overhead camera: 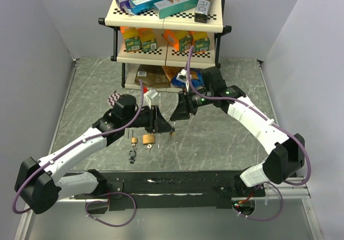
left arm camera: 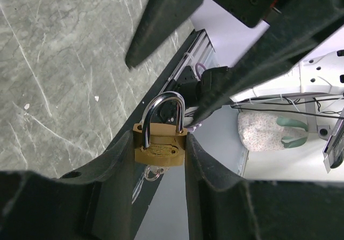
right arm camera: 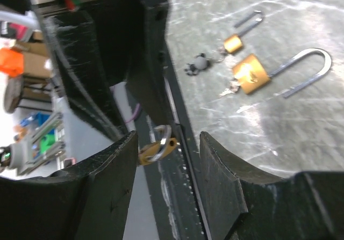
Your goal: Unlock with the key
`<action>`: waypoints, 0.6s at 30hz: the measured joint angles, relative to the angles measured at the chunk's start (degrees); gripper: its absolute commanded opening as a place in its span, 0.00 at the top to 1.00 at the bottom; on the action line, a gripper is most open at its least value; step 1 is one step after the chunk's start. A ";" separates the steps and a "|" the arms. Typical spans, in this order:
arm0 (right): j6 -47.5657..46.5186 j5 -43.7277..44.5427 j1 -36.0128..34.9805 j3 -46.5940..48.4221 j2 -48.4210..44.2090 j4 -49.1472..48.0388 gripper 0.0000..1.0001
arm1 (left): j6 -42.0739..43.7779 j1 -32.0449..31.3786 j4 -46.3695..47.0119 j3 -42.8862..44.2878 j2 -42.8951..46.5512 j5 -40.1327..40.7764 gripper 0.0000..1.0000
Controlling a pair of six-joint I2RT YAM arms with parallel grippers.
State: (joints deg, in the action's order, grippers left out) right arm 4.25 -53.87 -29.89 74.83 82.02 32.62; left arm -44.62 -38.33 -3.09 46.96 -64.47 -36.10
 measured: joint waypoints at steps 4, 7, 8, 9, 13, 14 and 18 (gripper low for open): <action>1.05 -3.21 -0.15 -0.33 0.11 -0.79 0.47 | 0.00 0.00 -0.24 0.00 -0.07 0.09 0.99; 1.44 -5.05 -0.22 -0.33 0.70 -1.16 0.47 | 0.00 0.04 -0.24 0.00 -0.11 0.20 0.99; 1.44 -5.53 -0.24 -0.33 1.09 -1.14 0.48 | 0.00 0.04 -0.24 0.00 -0.13 0.24 0.99; 1.42 -5.75 -0.24 -0.33 1.51 -1.09 0.48 | 0.00 0.07 -0.22 0.00 -0.13 0.31 0.99; 1.40 -6.12 -0.24 -0.33 2.86 -0.72 0.60 | -0.02 0.09 -0.20 0.00 -0.13 0.44 0.99; 1.31 -6.45 -0.24 -0.33 3.04 -0.68 0.64 | -0.02 0.11 -0.20 0.00 -0.13 0.44 0.99; 2.19 -8.20 -0.35 -0.39 3.28 -1.20 0.93 | -0.09 0.11 0.42 0.00 -0.13 0.42 0.99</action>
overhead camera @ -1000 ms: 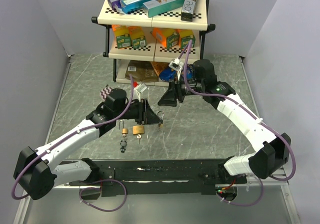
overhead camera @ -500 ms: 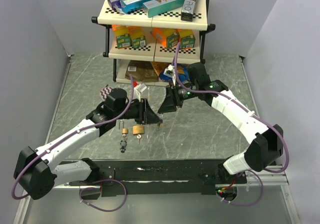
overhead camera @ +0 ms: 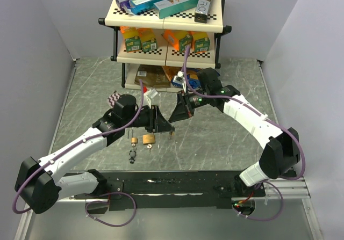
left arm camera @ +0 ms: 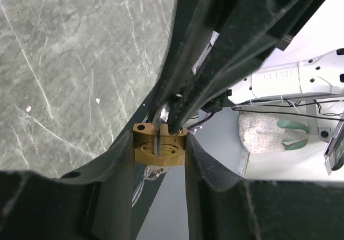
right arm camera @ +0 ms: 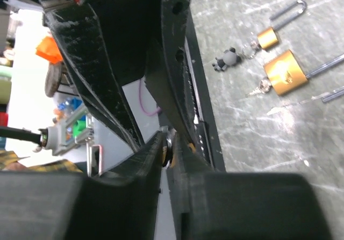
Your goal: Unlock with the key
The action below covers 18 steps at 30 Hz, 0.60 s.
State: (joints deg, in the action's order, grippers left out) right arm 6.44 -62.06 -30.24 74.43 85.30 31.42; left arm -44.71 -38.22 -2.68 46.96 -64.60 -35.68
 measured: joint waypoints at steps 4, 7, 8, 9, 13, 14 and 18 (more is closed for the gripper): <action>2.16 -1.79 0.02 -1.29 0.00 -2.47 1.00 | 0.02 0.00 -0.13 0.00 0.00 0.28 0.79; 4.66 -1.86 0.20 -2.89 0.00 -4.87 1.00 | -0.02 0.00 -1.11 0.00 0.00 1.27 0.26; 5.33 -1.62 0.24 -3.34 0.00 -5.31 1.00 | -0.24 0.00 -1.29 0.00 0.00 2.01 0.13; 5.90 -0.61 0.39 -3.87 0.00 -5.55 1.00 | -0.44 0.09 -0.96 0.00 0.02 2.80 0.09; 7.82 4.79 0.92 -4.72 0.00 -4.79 1.00 | -1.38 0.44 -1.51 0.00 1.64 7.23 0.05; 8.11 6.05 1.05 -4.72 0.00 -4.74 1.00 | -1.46 0.48 -1.49 0.00 1.99 7.87 0.05; 10.51 10.84 1.27 -4.72 0.00 -4.81 1.00 | -2.14 0.52 -0.28 -0.02 2.60 10.05 0.06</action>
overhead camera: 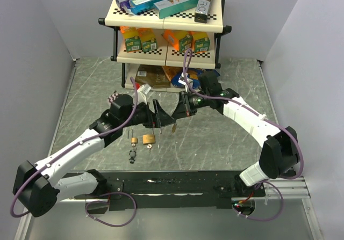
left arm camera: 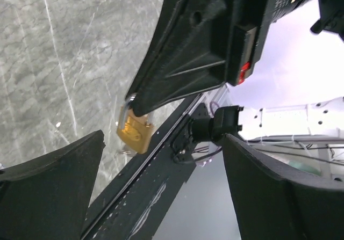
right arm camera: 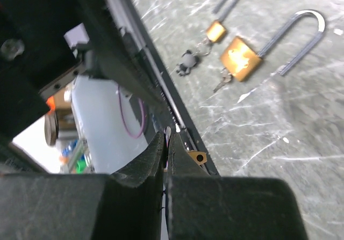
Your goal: Unlock with the key
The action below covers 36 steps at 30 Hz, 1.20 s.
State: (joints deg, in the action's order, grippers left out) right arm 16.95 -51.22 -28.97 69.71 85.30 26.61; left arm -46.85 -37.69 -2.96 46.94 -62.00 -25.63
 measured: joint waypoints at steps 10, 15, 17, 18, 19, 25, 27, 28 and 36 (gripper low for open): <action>4.22 7.76 -0.02 -4.17 3.52 -0.15 1.00 | -1.09 0.00 2.71 -2.82 -1.99 0.50 0.05; 3.10 11.43 -0.55 -6.27 7.15 1.64 1.00 | -1.11 0.00 2.73 -4.98 -1.46 1.22 0.04; 2.84 12.02 -0.94 -6.56 9.29 1.68 1.00 | -1.31 0.02 2.67 -5.86 -1.01 1.57 0.03; 2.69 12.20 -1.18 -6.67 10.47 1.46 1.00 | -1.38 0.07 2.69 -6.16 -0.79 1.62 0.04; 2.67 12.26 -1.36 -6.78 11.61 1.16 1.00 | -1.49 0.13 2.64 -6.43 -0.50 1.68 0.03; 2.08 11.89 -2.08 -7.19 18.45 -2.73 1.00 | -1.49 0.83 2.69 -6.99 0.83 1.75 0.03; 2.14 10.82 -2.21 -7.15 20.11 -4.39 1.00 | -1.46 1.18 2.69 -7.41 1.16 1.75 0.03; 2.27 10.21 -2.29 -7.15 20.74 -5.46 1.00 | -1.46 1.33 2.58 -7.50 1.18 1.75 0.03; 2.27 8.83 -2.93 -7.54 23.56 -13.77 1.00 | -0.55 2.14 2.08 -7.52 1.90 2.49 0.01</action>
State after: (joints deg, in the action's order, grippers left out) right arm 19.22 -42.39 -31.90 62.17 108.86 12.84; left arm -47.40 -35.55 -0.89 39.42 -60.10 -23.14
